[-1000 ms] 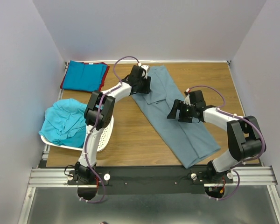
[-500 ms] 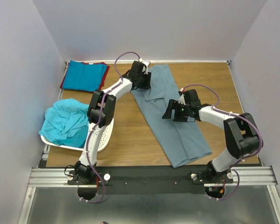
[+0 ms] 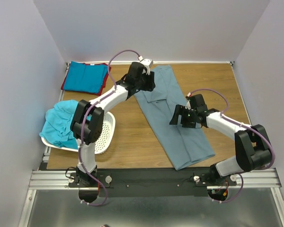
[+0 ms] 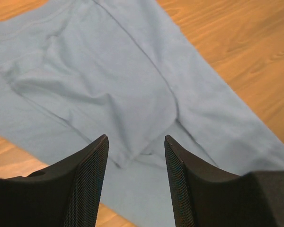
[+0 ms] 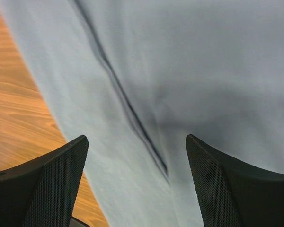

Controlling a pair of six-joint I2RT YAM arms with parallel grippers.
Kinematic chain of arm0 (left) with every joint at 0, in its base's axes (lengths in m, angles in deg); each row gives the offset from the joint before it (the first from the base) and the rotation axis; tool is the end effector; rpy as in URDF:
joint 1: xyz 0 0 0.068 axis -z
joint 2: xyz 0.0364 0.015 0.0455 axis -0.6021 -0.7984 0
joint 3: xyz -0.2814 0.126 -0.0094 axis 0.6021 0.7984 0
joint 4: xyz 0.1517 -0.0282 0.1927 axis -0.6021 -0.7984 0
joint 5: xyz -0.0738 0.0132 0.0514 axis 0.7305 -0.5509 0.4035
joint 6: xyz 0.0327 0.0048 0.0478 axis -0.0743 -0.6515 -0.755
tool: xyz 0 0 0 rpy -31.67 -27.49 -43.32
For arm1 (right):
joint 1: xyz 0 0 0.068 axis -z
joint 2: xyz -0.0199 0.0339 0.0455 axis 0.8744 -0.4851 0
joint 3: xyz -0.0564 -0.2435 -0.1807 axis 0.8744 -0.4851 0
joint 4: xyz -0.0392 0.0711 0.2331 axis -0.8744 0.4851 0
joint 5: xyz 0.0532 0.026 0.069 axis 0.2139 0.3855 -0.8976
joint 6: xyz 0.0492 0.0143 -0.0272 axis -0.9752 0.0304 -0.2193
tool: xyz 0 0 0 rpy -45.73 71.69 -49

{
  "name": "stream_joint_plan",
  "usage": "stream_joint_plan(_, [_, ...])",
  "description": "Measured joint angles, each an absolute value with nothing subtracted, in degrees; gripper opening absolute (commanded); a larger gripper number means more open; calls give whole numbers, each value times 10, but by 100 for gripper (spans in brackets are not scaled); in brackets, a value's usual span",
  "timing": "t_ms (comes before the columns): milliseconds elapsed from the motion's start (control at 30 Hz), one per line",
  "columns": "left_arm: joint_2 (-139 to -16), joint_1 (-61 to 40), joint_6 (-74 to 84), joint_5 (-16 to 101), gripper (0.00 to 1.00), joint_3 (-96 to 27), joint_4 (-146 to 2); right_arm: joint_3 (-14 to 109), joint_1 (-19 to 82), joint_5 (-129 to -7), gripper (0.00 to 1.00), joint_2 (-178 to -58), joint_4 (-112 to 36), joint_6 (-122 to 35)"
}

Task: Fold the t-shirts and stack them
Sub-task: Fold the tshirt

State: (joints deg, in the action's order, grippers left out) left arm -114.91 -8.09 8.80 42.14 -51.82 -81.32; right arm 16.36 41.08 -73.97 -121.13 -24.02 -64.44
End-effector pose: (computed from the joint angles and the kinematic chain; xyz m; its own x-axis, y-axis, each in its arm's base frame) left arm 0.4100 -0.2331 0.2953 -0.5853 0.0196 -0.8106 0.4398 0.8475 -0.2971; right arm 0.2508 0.1012 0.2183 -0.8929 0.1621 -0.4200 -0.0463 0.8949 0.4439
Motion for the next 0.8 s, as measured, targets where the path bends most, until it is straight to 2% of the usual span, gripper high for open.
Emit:
stream_joint_plan(133, [-1144, -62, 106, 433, 58, -465, -766, 143, 411, -728, 89, -1207, -221, -645])
stream_joint_plan(333, [-1199, -50, 126, 461, 58, -429, -741, 140, 409, -727, 89, -1206, -221, -649])
stream_joint_plan(800, [-1270, -72, 132, 508, 59, -473, -712, 113, 373, -734, 89, -1191, -258, -666])
